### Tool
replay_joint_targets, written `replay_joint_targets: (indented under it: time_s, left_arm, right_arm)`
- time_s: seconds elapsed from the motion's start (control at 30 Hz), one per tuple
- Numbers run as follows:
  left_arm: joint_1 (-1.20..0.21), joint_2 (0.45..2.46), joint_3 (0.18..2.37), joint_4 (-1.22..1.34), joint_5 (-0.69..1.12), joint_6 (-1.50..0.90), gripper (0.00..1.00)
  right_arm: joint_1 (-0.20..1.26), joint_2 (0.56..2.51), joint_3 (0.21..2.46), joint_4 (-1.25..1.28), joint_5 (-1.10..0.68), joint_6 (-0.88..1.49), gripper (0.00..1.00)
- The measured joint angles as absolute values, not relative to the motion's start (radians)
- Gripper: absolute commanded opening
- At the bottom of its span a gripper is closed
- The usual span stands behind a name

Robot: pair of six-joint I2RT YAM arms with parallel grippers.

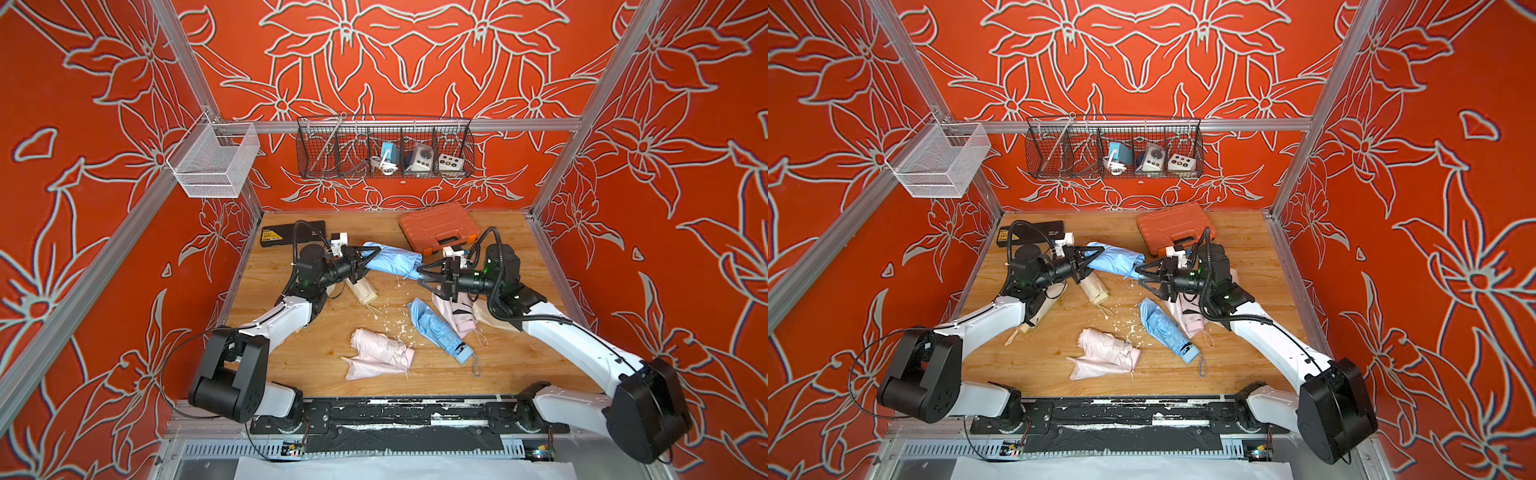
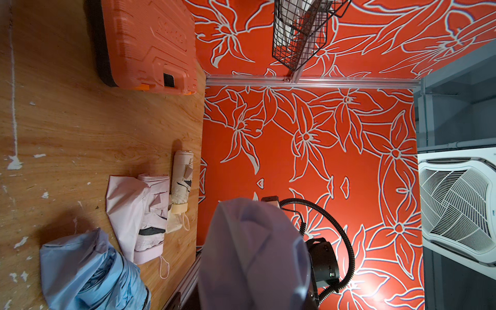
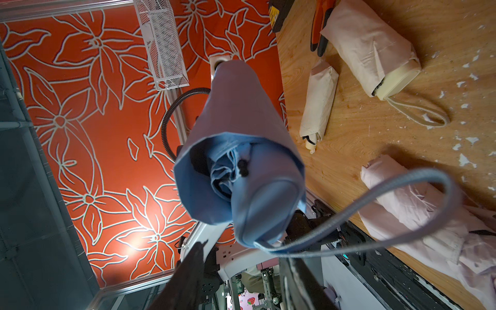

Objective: Take umbrellas out of sleeves
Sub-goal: Take out the umbrella from the umbrella sleeve.

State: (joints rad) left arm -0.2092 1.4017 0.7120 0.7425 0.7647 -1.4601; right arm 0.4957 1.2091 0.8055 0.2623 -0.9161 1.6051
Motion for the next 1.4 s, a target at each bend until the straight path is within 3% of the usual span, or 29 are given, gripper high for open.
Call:
replay_joint_targets:
  time_s: [0.73, 1.07, 1.4]
  left_arm:
    - [-0.21, 1.377, 0.687, 0.752, 0.76, -1.467, 0.19]
    - [-0.21, 1.377, 0.688, 0.75, 0.763, -1.463, 0.19]
    - [-0.21, 1.377, 0.688, 0.75, 0.765, -1.463, 0.19]
  right_arm:
    - [0.496, 1.275, 0.852, 0.261, -0.916, 1.604, 0.46]
    - [0.496, 1.239, 0.851, 0.198, -0.92, 1.587, 0.53]
    - [0.499, 1.2, 0.837, 0.191, -0.921, 1.586, 0.54]
